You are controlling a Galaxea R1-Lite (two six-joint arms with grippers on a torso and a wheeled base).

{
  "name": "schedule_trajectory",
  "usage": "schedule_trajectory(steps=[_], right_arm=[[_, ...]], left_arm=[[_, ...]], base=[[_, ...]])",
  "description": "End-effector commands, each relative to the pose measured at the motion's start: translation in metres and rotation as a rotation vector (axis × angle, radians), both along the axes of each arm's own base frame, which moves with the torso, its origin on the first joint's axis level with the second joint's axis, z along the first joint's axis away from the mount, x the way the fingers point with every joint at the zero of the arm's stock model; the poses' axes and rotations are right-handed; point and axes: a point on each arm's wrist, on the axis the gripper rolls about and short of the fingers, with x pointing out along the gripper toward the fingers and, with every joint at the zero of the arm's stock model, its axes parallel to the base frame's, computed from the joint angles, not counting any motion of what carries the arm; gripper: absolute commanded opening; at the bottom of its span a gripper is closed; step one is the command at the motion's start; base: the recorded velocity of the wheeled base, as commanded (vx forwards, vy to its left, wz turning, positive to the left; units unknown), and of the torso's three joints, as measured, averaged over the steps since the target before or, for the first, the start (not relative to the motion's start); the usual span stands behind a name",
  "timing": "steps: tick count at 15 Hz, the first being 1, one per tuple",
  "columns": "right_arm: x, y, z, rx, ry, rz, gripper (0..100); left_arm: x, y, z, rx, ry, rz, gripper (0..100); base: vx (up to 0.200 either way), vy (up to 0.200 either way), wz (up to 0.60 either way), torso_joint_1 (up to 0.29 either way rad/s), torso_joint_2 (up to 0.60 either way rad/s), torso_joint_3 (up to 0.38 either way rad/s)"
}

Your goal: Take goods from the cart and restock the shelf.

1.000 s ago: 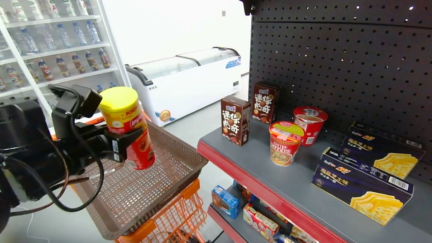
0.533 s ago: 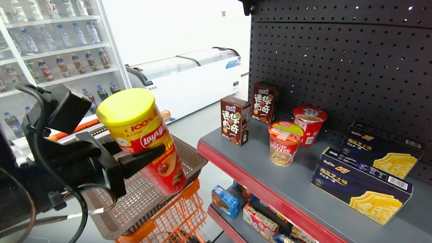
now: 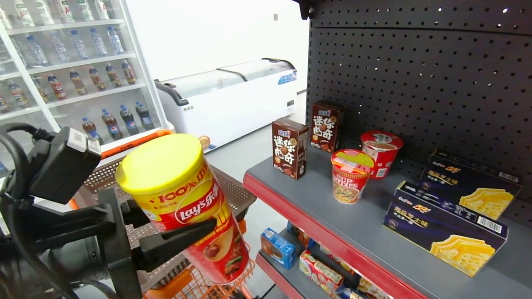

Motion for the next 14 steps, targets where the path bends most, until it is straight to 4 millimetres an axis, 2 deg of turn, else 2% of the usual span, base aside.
schedule_trajectory(steps=[1,3,7,12,14], right_arm=[[0.000,0.000,0.000,0.000,-0.001,0.000,100],[0.000,0.000,0.000,0.000,-0.001,0.000,100],[0.000,0.000,0.000,0.000,-0.001,0.002,100],[0.000,0.000,0.000,0.000,-0.001,0.000,100],[0.000,0.000,0.000,0.000,-0.001,0.000,100]], left_arm=[[0.003,-0.008,-0.001,0.002,0.014,-0.047,0],[0.011,-0.021,-0.007,0.023,0.031,-0.111,0],[-0.006,-0.040,-0.010,0.034,0.033,-0.264,0],[-0.009,-0.047,-0.016,0.051,0.057,-0.296,0],[-0.010,-0.049,-0.016,0.052,0.061,-0.309,0]], base=[[0.000,0.000,0.00,0.000,0.00,0.000],[0.000,0.000,0.00,0.000,0.00,0.000],[0.000,0.000,0.00,0.000,0.00,0.000],[0.000,0.000,0.00,0.000,0.00,0.000],[0.000,0.000,-0.60,0.005,0.00,0.005]])
